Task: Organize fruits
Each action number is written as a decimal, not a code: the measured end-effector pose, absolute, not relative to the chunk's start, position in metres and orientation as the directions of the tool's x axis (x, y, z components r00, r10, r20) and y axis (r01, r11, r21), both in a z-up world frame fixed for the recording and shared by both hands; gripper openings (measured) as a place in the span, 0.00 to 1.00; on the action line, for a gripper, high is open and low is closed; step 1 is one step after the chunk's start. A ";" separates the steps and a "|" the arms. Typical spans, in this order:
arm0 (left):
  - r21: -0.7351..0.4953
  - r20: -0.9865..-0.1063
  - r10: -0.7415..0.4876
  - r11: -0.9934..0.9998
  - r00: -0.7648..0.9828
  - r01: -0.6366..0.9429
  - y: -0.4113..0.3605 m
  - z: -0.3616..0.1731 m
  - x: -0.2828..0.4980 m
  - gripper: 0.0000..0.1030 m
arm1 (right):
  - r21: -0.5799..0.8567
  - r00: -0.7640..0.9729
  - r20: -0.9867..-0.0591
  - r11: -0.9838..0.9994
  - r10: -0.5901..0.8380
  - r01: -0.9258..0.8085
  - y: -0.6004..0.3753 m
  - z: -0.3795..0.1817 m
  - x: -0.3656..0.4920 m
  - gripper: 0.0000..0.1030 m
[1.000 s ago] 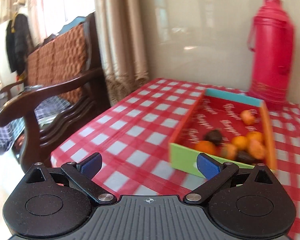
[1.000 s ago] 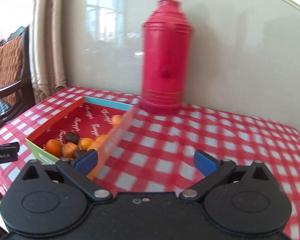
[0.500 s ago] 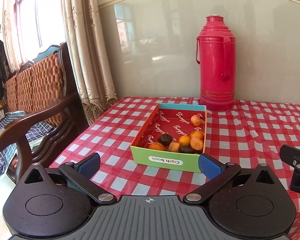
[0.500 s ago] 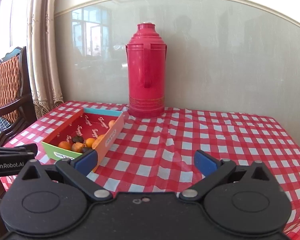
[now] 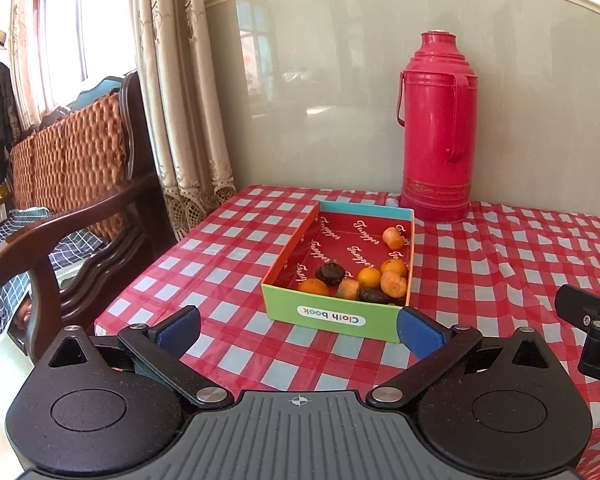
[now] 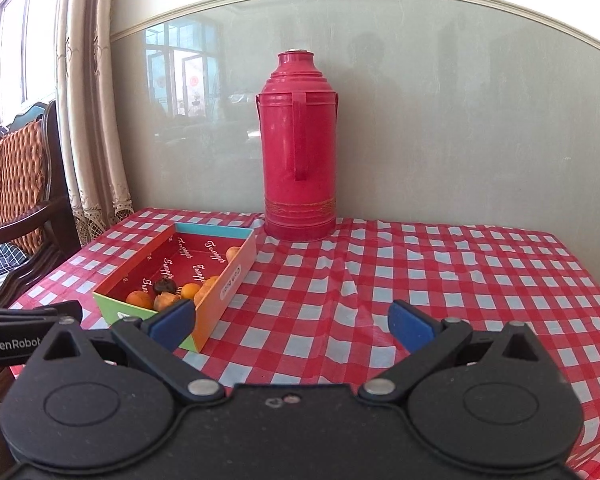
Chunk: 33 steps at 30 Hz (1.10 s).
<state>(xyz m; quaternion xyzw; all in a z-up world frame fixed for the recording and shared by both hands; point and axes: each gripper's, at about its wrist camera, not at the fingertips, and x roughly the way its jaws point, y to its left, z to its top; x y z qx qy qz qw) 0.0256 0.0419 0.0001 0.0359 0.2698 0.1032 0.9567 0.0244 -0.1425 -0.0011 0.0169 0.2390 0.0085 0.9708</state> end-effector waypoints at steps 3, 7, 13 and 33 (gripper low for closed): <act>0.125 -0.508 0.220 0.975 0.833 -0.182 0.043 0.000 0.026 1.00 | 0.038 0.884 -0.467 0.999 0.029 -0.013 -0.141 -0.001 0.026 0.94; 0.116 -0.512 0.221 0.975 0.830 -0.188 0.047 0.001 0.028 1.00 | 0.037 0.883 -0.467 0.999 0.031 -0.016 -0.139 -0.002 0.027 0.94; 0.112 -0.512 0.224 0.974 0.829 -0.194 0.049 0.001 0.029 1.00 | 0.038 0.879 -0.476 0.999 0.038 -0.023 -0.136 -0.003 0.029 0.94; 0.090 -0.523 0.195 0.981 0.830 -0.174 0.044 0.001 0.032 1.00 | 0.040 0.881 -0.473 0.999 0.031 -0.014 -0.137 -0.005 0.029 0.94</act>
